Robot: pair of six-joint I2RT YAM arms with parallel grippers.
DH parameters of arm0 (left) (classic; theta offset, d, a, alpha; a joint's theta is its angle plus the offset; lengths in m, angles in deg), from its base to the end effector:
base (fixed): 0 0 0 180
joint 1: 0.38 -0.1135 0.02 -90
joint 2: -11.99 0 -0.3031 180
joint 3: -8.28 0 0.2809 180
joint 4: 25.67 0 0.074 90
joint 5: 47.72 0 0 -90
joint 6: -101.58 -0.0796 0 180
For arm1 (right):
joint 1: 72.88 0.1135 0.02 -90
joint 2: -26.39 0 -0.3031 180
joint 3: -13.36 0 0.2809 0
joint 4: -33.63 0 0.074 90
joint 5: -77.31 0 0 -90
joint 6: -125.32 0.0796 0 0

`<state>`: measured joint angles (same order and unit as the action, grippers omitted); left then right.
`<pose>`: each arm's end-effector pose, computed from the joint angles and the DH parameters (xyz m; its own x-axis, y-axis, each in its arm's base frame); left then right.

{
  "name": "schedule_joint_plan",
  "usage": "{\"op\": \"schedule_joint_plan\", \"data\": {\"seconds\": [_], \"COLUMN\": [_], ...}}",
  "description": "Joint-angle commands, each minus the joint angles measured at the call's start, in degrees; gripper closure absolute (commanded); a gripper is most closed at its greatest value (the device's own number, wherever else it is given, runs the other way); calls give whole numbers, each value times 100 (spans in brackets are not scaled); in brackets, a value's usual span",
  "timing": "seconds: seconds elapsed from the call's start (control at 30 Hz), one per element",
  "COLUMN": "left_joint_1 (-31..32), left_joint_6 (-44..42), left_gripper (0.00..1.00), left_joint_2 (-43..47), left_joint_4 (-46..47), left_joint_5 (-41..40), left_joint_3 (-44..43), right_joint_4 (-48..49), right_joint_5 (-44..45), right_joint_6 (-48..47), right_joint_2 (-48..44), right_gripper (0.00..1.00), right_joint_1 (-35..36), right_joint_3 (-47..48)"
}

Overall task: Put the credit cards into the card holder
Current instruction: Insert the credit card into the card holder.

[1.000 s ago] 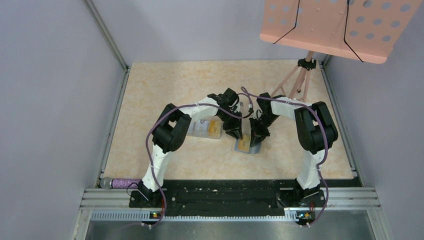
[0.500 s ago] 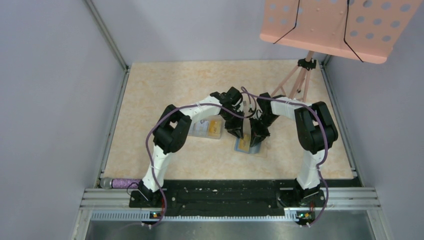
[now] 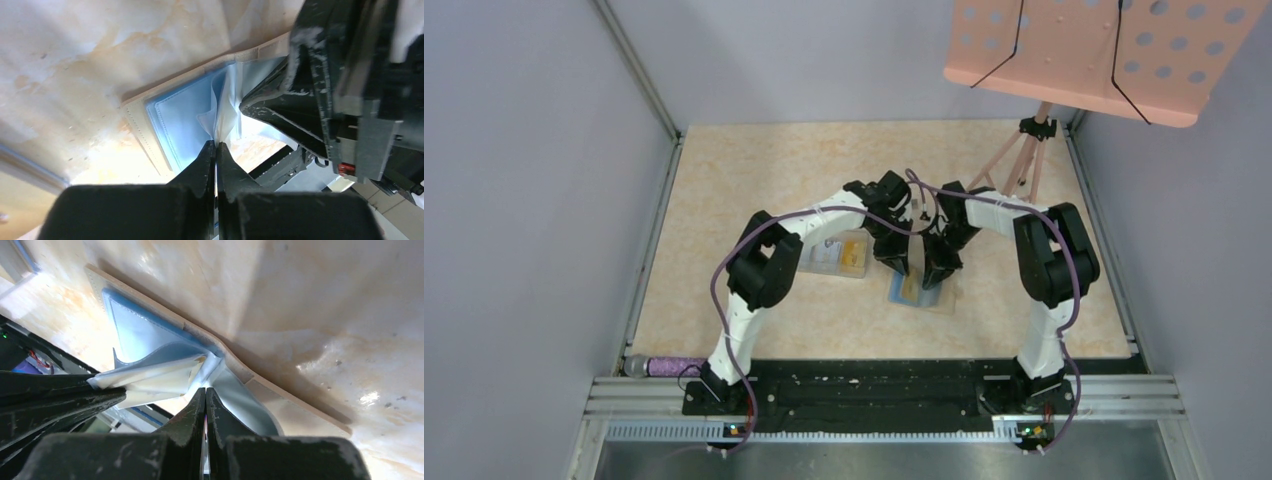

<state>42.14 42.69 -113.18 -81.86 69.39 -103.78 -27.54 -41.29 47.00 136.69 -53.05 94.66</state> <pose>0.3583 -0.3777 0.1621 -0.9625 0.2586 -0.0824 0.2605 0.7952 -0.5476 0.3355 0.1615 0.1177 -0.9812 -0.1649 0.0998 -0.0999 0.8780 0.4682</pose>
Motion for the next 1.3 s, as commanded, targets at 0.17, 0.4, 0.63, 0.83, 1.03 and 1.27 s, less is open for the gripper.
{"op": "schedule_joint_plan", "data": {"seconds": [0.17,0.4,0.63,0.83,1.03,1.27], "left_joint_1": [-102,-102,-95,-77,-77,-69], "left_joint_6": [-136,130,280,110,-51,-141], "left_gripper": [100,100,94,100,100,100], "left_joint_2": [629,607,482,294,297,68], "left_joint_4": [-600,-697,-756,-1352,-1976,-2394], "left_joint_5": [-908,-1192,-1105,-1592,-2167,-2517], "left_joint_3": [-45,-60,-289,-755,-965,-1184], "right_joint_4": [76,96,243,322,322,371], "right_joint_5": [-13,218,193,7,-5,-40], "right_joint_6": [48,83,177,254,246,249], "right_joint_2": [-369,-528,-884,-1003,-980,-984], "right_gripper": [100,100,100,100,100,100], "right_joint_1": [67,-39,-370,-558,-589,-586], "right_joint_3": [525,511,442,411,344,258]}}
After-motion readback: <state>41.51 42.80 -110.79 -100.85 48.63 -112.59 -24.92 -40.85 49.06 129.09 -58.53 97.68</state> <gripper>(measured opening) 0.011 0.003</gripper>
